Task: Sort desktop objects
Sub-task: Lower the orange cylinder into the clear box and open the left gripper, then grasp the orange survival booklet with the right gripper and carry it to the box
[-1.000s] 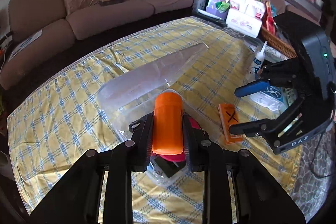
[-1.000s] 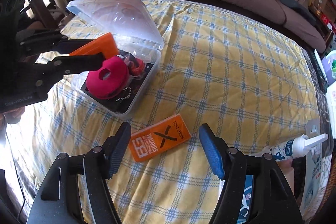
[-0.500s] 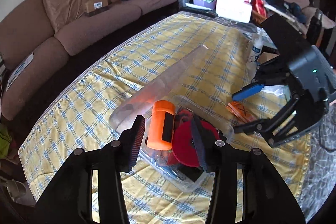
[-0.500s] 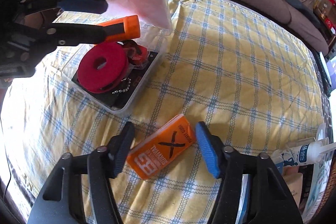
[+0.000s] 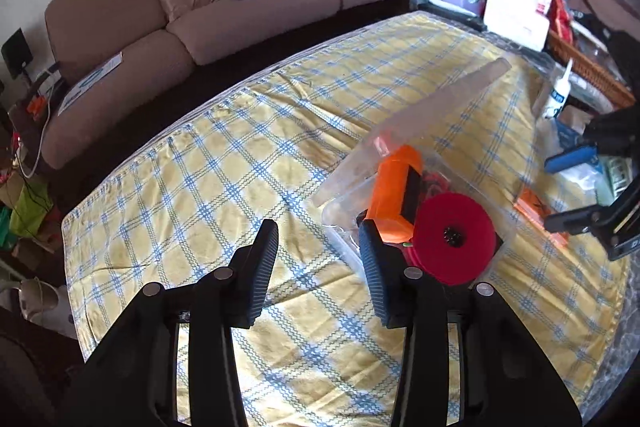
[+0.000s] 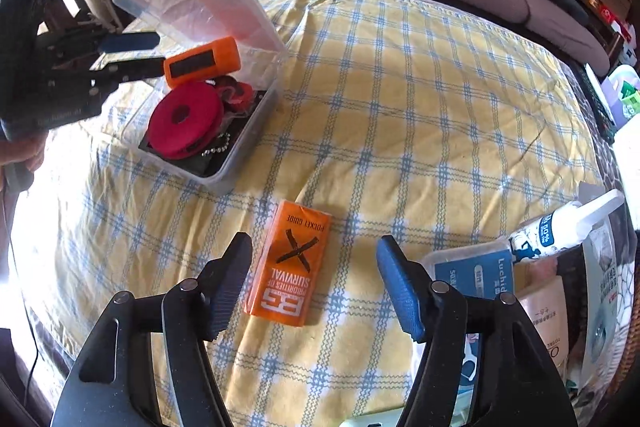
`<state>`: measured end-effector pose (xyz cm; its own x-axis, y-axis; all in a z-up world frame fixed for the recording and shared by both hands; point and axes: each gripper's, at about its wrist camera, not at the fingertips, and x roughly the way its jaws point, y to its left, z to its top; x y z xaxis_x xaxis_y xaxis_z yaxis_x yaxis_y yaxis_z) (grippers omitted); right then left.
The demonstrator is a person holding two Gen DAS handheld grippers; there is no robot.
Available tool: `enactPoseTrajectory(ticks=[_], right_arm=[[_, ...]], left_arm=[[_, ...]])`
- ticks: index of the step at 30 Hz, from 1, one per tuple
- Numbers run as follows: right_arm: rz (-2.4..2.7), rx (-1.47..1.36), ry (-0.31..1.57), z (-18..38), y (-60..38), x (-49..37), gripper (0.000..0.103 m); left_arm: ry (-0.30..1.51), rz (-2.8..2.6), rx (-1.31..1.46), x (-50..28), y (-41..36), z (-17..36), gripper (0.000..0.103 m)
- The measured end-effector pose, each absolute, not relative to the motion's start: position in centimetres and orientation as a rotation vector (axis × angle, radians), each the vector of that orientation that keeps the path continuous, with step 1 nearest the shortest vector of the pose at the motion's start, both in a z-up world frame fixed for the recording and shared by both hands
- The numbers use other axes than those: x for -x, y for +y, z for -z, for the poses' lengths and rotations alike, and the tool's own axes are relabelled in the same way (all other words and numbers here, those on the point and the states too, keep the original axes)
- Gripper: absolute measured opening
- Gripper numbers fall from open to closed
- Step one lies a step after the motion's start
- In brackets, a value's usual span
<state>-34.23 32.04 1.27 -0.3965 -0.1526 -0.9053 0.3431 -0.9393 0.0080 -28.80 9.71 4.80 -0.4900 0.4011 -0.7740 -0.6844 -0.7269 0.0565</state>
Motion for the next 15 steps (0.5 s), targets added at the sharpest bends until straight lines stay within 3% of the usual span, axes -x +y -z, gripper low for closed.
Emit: enactPoseTrajectory(ticks=[4, 10, 15], right_arm=[[2.382, -1.523, 0.242, -0.6, 31.8, 33.6, 0.055], [2.361, -1.513, 0.283, 0.0, 30.7, 33.0, 0.033], [2.346, -1.514, 0.219, 0.0, 31.3, 32.9, 0.031]], left_arm=[[0.364, -2.143, 0.956, 27.5, 9.2, -5.9, 0.039], [0.531, -2.170, 1.026, 28.0, 11.2, -4.1, 0.041], [0.469, -2.259, 0.994, 28.1, 9.6, -4.8, 0.043]])
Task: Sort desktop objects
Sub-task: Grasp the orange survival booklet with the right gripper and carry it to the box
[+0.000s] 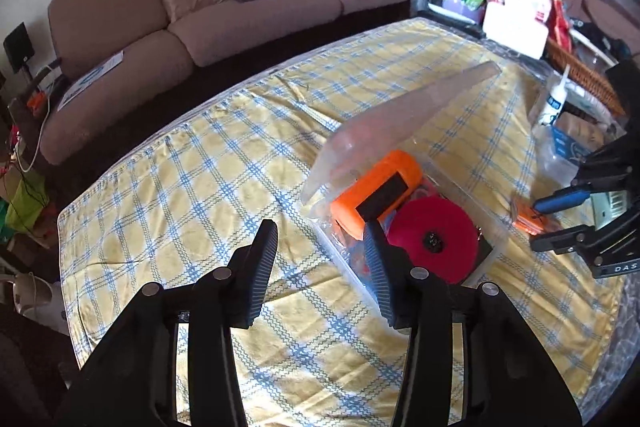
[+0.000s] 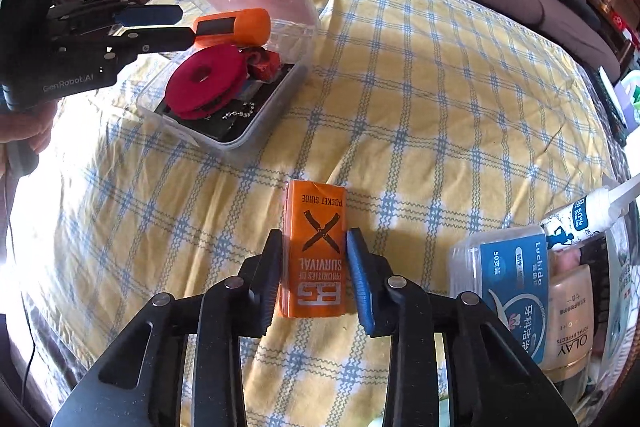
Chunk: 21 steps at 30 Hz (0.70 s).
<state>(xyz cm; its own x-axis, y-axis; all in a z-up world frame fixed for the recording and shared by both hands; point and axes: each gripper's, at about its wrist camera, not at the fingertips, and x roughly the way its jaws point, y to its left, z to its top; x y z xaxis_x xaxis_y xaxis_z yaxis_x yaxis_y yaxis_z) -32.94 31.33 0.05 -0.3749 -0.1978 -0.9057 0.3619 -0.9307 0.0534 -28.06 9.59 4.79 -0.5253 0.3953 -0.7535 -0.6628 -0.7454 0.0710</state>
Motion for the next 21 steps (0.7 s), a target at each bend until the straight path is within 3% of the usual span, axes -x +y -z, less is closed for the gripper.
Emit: enactPoseTrajectory(ticks=[7, 14, 21], right_arm=[[2.346, -1.419, -0.102, -2.3, 32.4, 32.9, 0.031], [2.321, -1.280, -0.468, -3.5, 30.9, 37.2, 0.031], [2.346, -1.315, -0.519, -2.2, 30.1, 40.0, 0.037]], left_arm=[[0.375, -2.270, 0.970, 26.3, 7.9, -5.9, 0.041], [0.309, -2.211, 1.064, 24.9, 7.4, -3.3, 0.042], [0.203, -2.156, 1.070, 25.0, 6.6, -3.0, 0.042]])
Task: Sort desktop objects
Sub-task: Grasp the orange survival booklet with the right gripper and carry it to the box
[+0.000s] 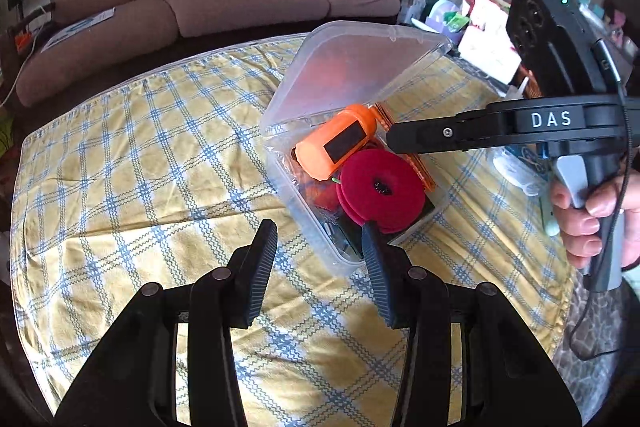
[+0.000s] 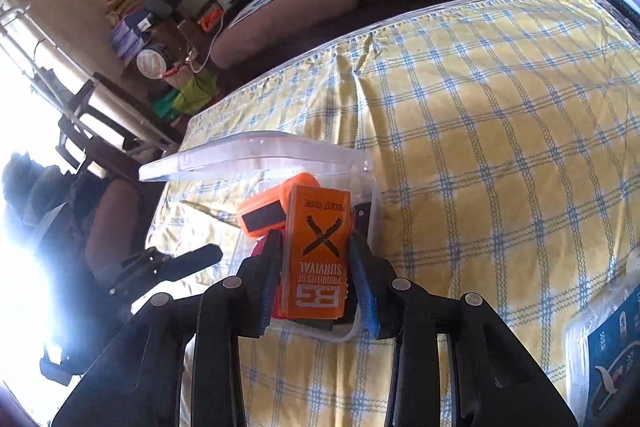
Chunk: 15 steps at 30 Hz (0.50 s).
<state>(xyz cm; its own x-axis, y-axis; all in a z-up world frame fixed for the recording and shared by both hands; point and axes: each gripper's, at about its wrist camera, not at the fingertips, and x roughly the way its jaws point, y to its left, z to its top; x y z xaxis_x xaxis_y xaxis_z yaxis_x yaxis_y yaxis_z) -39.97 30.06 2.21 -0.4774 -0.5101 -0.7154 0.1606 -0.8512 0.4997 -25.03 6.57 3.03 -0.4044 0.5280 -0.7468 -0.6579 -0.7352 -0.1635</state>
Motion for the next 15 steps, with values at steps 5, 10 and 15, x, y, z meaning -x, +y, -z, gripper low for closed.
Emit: enactPoseTrajectory(ticks=[5, 10, 15], right_arm=[[2.448, -1.273, -0.391, -3.4, 31.0, 38.4, 0.038], [2.425, -1.272, -0.318, -3.3, 30.0, 38.3, 0.030], [2.439, -1.333, -0.257, -2.1, 29.6, 39.1, 0.018]], left_arm=[[0.181, -2.107, 1.068, 24.8, 6.7, -3.2, 0.042], [0.200, -2.074, 1.085, 24.3, 7.8, -2.7, 0.044], [0.181, -2.060, 1.089, 24.0, 8.2, -2.8, 0.050]])
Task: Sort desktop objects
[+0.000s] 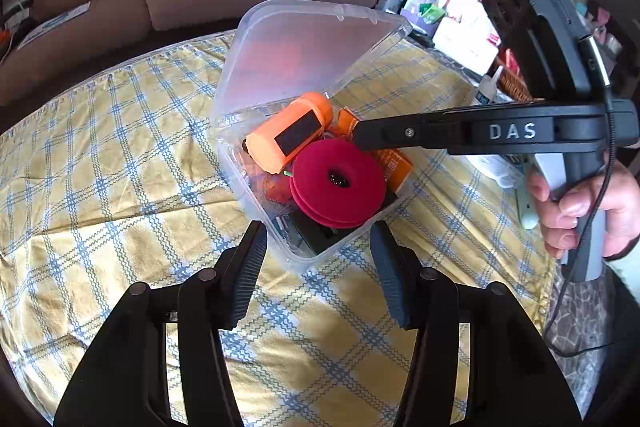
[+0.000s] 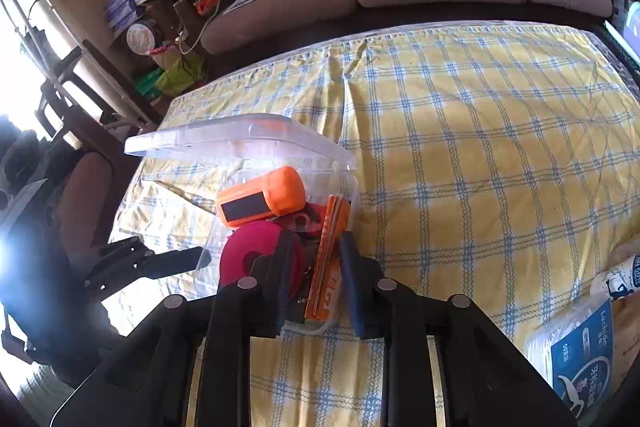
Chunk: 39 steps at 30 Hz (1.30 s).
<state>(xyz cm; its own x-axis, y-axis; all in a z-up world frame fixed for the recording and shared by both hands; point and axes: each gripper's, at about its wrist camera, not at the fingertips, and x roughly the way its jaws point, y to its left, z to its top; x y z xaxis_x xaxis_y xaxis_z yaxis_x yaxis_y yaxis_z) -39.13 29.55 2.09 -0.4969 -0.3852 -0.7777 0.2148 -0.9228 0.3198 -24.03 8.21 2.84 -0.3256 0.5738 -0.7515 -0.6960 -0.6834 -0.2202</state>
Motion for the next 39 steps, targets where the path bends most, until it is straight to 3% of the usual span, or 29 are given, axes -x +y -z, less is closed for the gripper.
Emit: enactPoseTrajectory(ticks=[2, 8, 14, 18, 30, 34, 39], right_arm=[[2.454, -1.324, -0.260, -2.1, 29.8, 39.1, 0.012], [2.443, -1.334, -0.316, -2.1, 30.0, 39.0, 0.010], [2.350, -1.364, -0.629, -1.3, 30.9, 39.6, 0.010], [2.342, -1.350, -0.577, -1.9, 29.9, 39.2, 0.006], [2.498, -1.312, -0.339, -4.1, 31.0, 38.5, 0.009], [2.489, -1.318, -0.346, -3.8, 30.7, 38.3, 0.021], [2.509, -1.277, -0.337, -4.3, 30.7, 38.1, 0.021]], left_arm=[[0.183, -2.051, 1.089, 23.9, 8.3, -3.0, 0.050], [0.184, -2.054, 1.091, 23.6, 8.7, -2.9, 0.052], [0.161, -2.053, 1.091, 23.6, 8.8, -2.9, 0.055], [0.164, -2.050, 1.096, 23.6, 8.8, -2.8, 0.055], [0.167, -2.114, 1.038, 23.9, 7.6, -5.5, 0.054], [0.201, -2.127, 1.009, 23.8, 8.1, -6.3, 0.054], [0.216, -2.122, 0.991, 23.7, 8.5, -6.5, 0.054]])
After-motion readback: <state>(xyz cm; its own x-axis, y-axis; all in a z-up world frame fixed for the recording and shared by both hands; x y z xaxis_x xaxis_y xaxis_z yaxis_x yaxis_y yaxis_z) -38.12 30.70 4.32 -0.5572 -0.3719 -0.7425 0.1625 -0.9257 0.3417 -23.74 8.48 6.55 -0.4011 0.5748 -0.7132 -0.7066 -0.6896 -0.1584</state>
